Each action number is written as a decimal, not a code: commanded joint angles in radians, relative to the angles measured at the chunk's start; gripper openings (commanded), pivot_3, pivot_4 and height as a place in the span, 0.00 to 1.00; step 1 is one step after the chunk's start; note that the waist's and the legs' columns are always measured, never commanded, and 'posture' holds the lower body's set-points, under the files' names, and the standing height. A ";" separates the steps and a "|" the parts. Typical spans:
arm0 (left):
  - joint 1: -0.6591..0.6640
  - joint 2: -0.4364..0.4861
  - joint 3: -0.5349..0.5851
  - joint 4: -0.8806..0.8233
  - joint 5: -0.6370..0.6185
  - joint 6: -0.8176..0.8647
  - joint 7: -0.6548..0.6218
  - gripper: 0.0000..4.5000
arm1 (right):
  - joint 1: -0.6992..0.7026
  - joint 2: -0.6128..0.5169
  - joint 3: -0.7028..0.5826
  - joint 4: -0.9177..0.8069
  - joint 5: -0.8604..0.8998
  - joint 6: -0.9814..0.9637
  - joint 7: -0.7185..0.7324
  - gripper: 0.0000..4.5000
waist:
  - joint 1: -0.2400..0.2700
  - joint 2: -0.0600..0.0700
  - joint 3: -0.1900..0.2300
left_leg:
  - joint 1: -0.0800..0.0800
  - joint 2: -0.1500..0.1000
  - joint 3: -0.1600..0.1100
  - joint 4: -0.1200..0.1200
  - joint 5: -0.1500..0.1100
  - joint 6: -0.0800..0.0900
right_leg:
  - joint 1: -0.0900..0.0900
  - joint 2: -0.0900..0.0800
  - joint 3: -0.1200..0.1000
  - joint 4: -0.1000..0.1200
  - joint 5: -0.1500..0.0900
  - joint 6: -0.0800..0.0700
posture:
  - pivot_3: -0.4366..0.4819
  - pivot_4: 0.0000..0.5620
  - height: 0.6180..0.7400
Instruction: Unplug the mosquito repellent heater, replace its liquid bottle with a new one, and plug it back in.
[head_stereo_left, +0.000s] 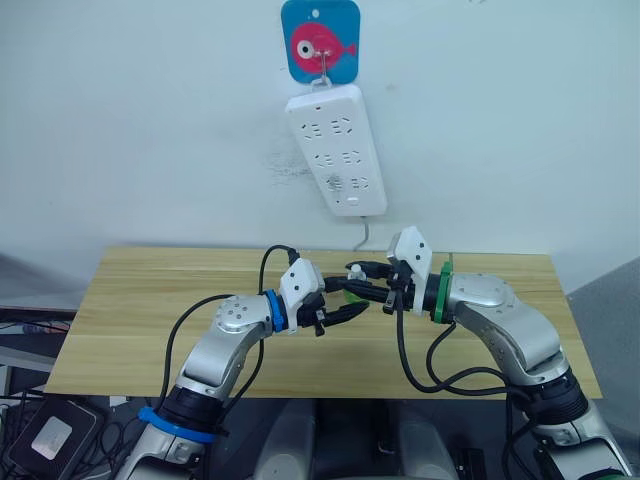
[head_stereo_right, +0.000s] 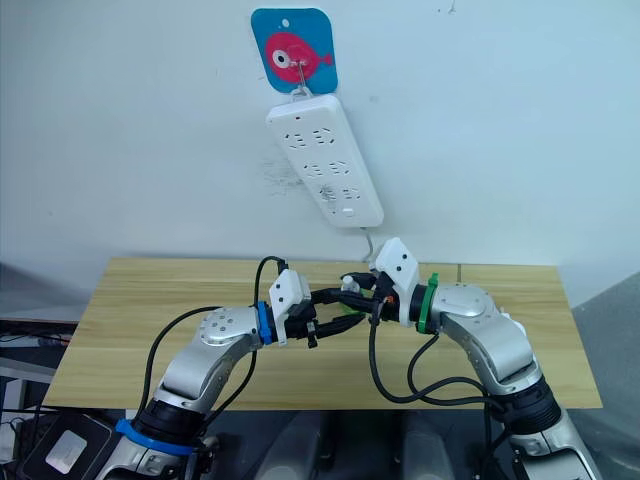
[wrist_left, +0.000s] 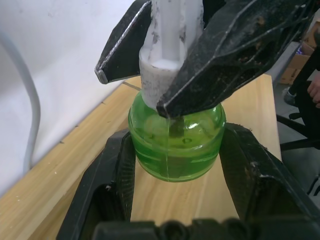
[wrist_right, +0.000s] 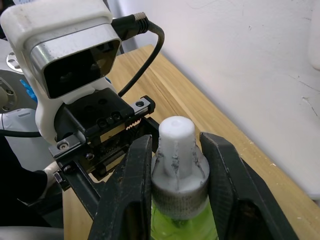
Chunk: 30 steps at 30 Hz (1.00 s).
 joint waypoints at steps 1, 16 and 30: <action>0.007 0.010 0.021 -0.038 -0.020 -0.011 -0.011 0.49 | -0.010 0.009 0.003 -0.025 0.023 -0.014 0.022 0.24 | 0.000 0.000 0.000 | 0.000 0.000 0.000 0.000 0.000 0.000 | 0.000 0.000 0.000 0.001 0.000 0.000 | 0.64 0.34 1.00; -0.015 0.182 -0.021 -0.075 -0.066 -0.090 -0.335 0.49 | -0.339 0.014 0.117 0.394 0.032 -0.263 0.644 0.46 | -0.017 0.000 0.000 | 0.004 0.000 0.000 0.000 0.005 0.000 | 0.001 0.001 0.000 0.004 0.002 -0.004 | 0.69 0.33 1.00; -0.011 0.123 0.060 -0.015 -0.072 -0.075 -0.193 0.49 | -0.013 -0.129 -0.054 -0.023 0.009 -0.098 0.280 0.99 | 0.001 0.000 0.000 | 0.003 0.000 -0.001 0.000 0.006 -0.001 | 0.000 0.000 0.001 0.004 0.002 -0.004 | 0.65 0.34 1.00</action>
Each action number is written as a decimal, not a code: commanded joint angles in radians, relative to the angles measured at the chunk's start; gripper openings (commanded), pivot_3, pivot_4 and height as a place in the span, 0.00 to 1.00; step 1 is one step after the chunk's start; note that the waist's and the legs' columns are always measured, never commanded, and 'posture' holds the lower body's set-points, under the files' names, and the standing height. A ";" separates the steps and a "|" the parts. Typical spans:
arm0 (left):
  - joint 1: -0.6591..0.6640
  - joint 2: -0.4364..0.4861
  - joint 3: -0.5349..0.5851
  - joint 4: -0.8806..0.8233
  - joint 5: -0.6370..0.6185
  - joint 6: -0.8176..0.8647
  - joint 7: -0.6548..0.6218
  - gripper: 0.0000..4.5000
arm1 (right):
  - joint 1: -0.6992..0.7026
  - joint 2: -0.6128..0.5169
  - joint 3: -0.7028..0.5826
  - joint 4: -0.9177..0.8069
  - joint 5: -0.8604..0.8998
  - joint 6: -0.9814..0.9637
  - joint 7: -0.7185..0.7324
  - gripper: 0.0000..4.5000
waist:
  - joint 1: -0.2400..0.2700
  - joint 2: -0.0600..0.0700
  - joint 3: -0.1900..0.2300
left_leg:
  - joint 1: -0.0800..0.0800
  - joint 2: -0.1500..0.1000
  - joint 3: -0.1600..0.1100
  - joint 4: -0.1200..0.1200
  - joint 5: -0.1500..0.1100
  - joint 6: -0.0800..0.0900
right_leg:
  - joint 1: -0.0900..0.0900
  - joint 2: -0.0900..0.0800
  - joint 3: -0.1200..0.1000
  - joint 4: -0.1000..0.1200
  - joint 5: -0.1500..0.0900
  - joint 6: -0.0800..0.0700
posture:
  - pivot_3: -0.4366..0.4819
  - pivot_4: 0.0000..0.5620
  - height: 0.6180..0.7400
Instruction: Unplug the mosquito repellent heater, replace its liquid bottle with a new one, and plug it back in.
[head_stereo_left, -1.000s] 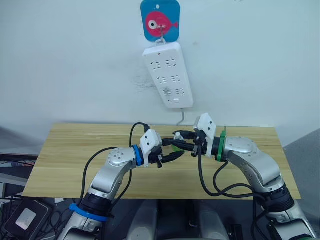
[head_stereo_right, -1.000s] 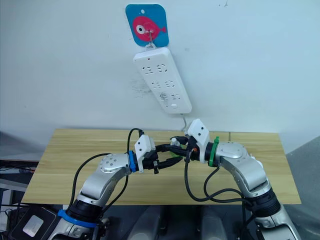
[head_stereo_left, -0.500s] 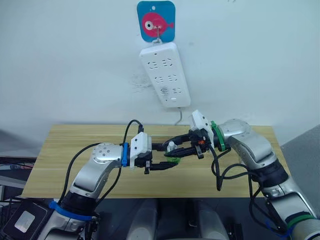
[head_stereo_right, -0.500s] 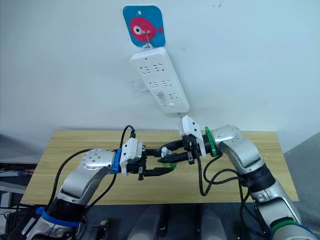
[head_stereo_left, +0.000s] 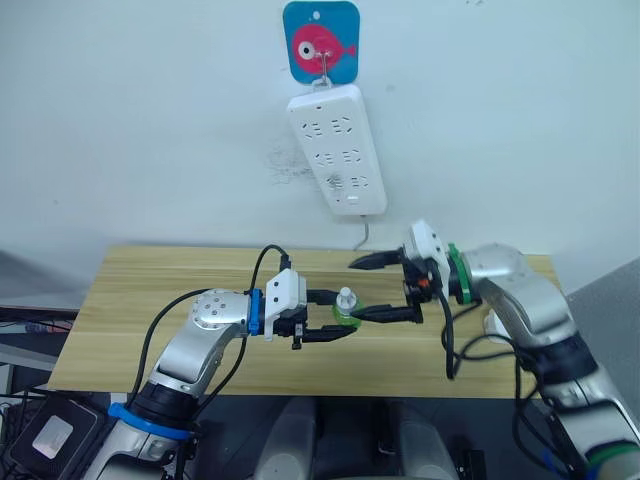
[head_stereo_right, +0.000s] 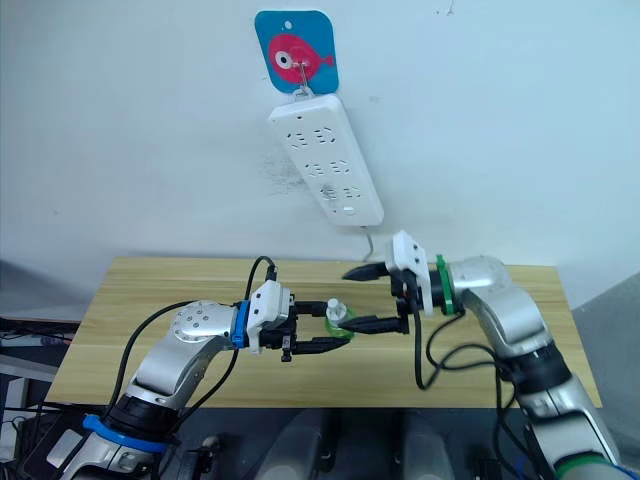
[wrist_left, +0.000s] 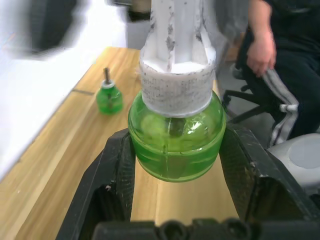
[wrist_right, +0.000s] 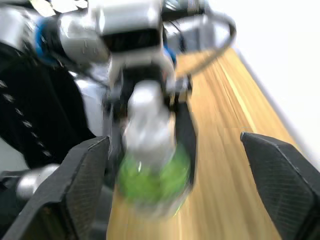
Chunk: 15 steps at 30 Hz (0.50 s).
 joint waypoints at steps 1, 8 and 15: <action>-0.013 -0.018 0.040 -0.012 -0.022 0.009 0.040 0.49 | 0.035 0.021 -0.038 -0.171 0.008 0.069 -0.144 0.99 | -0.005 0.000 0.000 | 0.000 0.000 0.000 0.000 0.000 0.000 | 0.000 0.000 0.000 0.000 0.000 0.000 | 0.65 0.34 1.00; -0.032 -0.026 0.039 0.003 -0.013 0.011 0.053 0.49 | 0.069 0.174 -0.020 -0.275 0.012 0.209 -0.406 0.99 | -0.006 0.000 -0.001 | 0.001 0.001 0.000 0.000 0.001 -0.002 | 0.000 0.001 0.000 0.001 0.000 -0.001 | 0.62 0.34 1.00; -0.061 -0.021 0.037 0.016 -0.019 0.017 0.034 0.49 | 0.051 0.201 -0.010 -0.241 0.019 0.210 -0.442 0.80 | -0.008 0.000 -0.001 | 0.001 0.000 0.000 0.000 0.001 -0.002 | 0.000 0.001 0.000 0.001 0.000 -0.001 | 0.61 0.35 1.00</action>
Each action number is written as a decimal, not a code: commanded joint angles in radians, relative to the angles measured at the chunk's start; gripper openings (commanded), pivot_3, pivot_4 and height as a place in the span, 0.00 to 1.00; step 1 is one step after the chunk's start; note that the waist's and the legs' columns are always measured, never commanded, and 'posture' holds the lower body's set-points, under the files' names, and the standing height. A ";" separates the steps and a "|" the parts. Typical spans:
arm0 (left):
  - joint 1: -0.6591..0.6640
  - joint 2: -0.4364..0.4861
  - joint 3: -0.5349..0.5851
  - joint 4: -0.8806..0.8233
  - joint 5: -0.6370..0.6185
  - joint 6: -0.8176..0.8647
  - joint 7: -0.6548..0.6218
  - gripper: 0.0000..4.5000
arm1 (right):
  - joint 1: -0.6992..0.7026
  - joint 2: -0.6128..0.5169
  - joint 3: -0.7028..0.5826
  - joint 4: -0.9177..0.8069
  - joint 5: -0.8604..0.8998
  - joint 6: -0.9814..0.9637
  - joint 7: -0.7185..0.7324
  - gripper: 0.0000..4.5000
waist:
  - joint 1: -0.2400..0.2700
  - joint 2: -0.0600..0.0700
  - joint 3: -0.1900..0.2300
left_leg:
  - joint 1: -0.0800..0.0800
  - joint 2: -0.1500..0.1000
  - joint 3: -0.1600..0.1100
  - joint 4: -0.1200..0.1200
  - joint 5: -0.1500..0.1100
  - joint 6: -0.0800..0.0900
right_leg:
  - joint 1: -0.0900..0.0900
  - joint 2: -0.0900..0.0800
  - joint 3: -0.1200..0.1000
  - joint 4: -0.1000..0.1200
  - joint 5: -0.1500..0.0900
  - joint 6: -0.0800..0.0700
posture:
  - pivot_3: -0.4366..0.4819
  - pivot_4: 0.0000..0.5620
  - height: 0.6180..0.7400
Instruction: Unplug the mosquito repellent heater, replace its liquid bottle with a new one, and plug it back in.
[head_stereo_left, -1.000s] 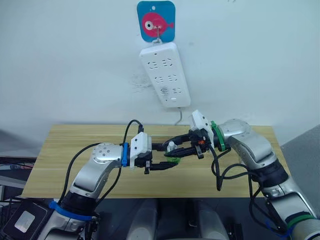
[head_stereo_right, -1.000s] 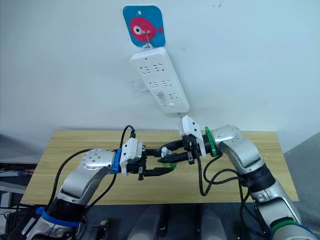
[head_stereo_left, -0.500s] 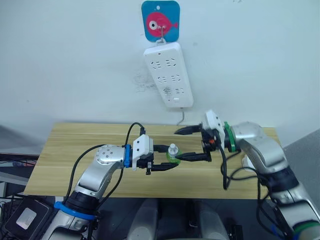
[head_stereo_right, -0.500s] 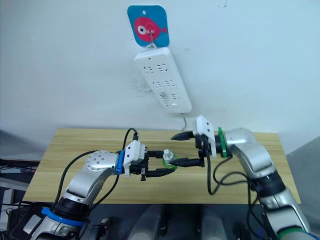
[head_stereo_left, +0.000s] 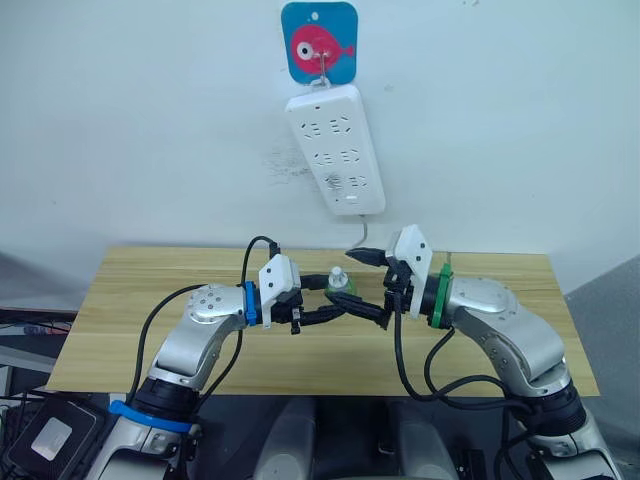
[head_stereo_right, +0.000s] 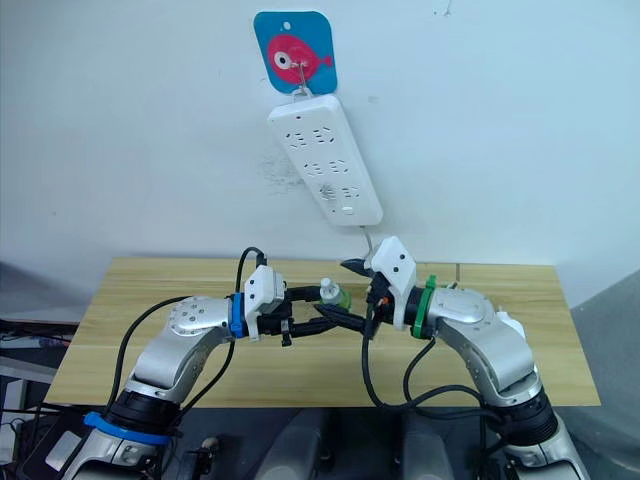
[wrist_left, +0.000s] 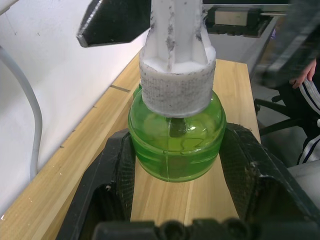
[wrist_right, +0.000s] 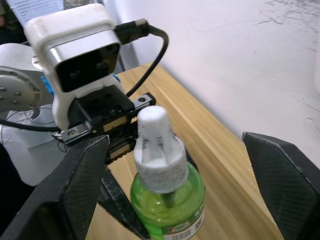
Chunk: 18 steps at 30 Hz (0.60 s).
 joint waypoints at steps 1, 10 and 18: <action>-0.019 -0.001 0.011 -0.011 -0.015 -0.004 -0.014 0.49 | -0.010 0.006 0.000 -0.020 0.021 -0.010 -0.003 0.72 | -0.004 0.000 0.000 | 0.000 0.000 0.000 0.000 0.000 0.000 | 0.000 0.000 0.000 0.000 0.000 0.000 | 0.61 0.35 1.00; -0.025 -0.011 -0.006 -0.011 -0.002 -0.018 -0.022 0.49 | -0.023 -0.027 -0.004 -0.022 0.082 -0.005 0.061 0.24 | -0.018 0.000 0.000 | 0.000 0.000 0.000 0.000 -0.001 0.002 | 0.000 0.000 0.000 0.001 0.000 0.000 | 0.62 0.35 1.00; 0.000 0.019 -0.053 -0.082 -0.028 -0.023 -0.129 0.49 | -0.211 -0.143 0.068 0.167 0.092 -0.192 0.474 0.24 | -0.022 0.000 0.000 | 0.000 0.000 0.000 0.001 -0.001 0.003 | 0.000 0.001 0.000 0.000 0.000 0.000 | 0.60 0.31 1.00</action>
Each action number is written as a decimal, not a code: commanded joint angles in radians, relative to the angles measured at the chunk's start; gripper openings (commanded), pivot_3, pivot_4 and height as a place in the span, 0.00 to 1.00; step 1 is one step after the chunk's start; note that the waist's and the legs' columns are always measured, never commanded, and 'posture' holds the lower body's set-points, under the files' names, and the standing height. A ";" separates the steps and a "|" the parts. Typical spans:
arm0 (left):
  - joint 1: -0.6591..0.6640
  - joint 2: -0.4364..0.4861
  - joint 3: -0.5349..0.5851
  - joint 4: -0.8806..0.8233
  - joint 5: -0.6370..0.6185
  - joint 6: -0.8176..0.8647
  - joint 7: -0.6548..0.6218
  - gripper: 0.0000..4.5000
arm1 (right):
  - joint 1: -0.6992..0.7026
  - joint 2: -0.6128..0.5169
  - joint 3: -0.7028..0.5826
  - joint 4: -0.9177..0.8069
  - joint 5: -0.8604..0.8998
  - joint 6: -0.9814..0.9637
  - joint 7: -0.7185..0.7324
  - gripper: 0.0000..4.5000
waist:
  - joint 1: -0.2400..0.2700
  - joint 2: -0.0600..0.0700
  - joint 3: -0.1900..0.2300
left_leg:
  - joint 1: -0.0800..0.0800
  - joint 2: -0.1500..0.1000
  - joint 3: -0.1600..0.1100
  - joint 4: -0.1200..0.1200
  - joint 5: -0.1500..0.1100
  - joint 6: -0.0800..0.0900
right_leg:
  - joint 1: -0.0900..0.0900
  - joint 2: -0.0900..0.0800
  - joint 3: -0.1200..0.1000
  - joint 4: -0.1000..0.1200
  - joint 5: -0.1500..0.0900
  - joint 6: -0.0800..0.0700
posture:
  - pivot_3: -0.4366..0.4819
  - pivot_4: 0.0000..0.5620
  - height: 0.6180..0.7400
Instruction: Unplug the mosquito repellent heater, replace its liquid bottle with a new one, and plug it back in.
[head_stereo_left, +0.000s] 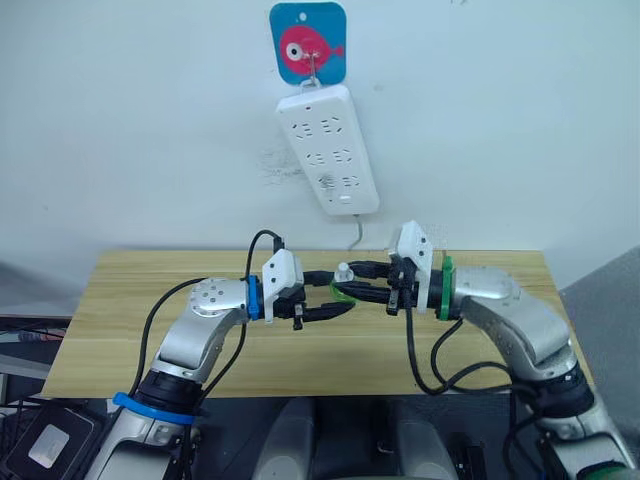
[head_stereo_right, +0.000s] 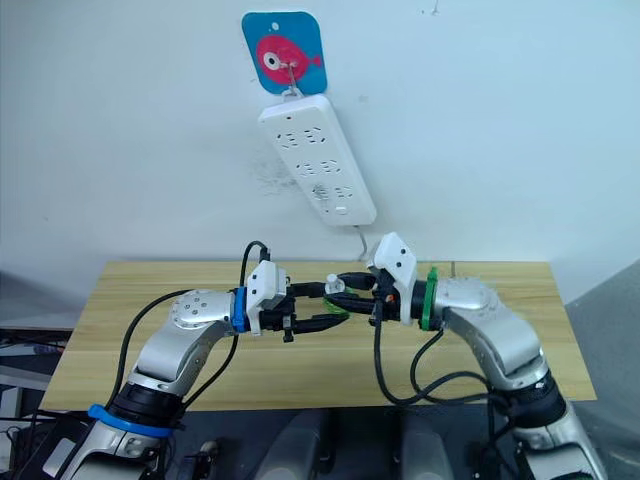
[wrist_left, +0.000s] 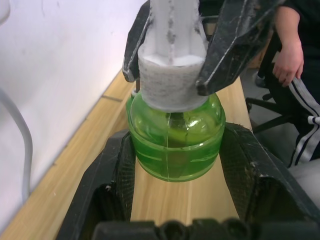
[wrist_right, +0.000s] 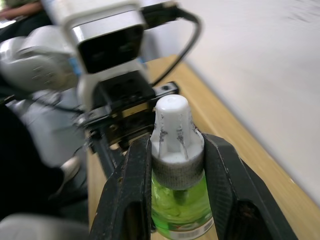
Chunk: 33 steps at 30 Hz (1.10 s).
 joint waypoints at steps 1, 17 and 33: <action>0.022 0.021 -0.054 -0.073 -0.016 -0.024 -0.091 0.49 | -0.078 -0.022 0.051 0.035 0.035 -0.121 0.230 0.24 | -0.002 0.000 -0.001 | 0.000 0.000 0.000 0.000 0.000 0.000 | 0.000 0.000 0.000 0.000 0.000 0.000 | 0.59 0.30 1.00; 0.011 0.052 -0.065 -0.029 0.003 -0.096 -0.202 0.49 | -0.209 -0.086 0.098 0.248 -0.019 -0.206 0.510 0.96 | 0.004 -0.002 -0.005 | 0.000 0.000 0.000 0.001 0.002 -0.003 | 0.000 0.000 0.000 0.000 0.000 0.000 | 0.62 0.30 1.00; -0.026 -0.001 -0.035 0.069 0.014 -0.115 -0.116 0.49 | 0.054 -0.024 -0.028 -0.121 -0.020 -0.017 -0.013 0.99 | -0.001 -0.002 -0.015 | 0.000 0.001 0.001 0.001 0.002 -0.004 | -0.001 -0.001 0.001 0.001 0.000 0.000 | 0.59 0.30 1.00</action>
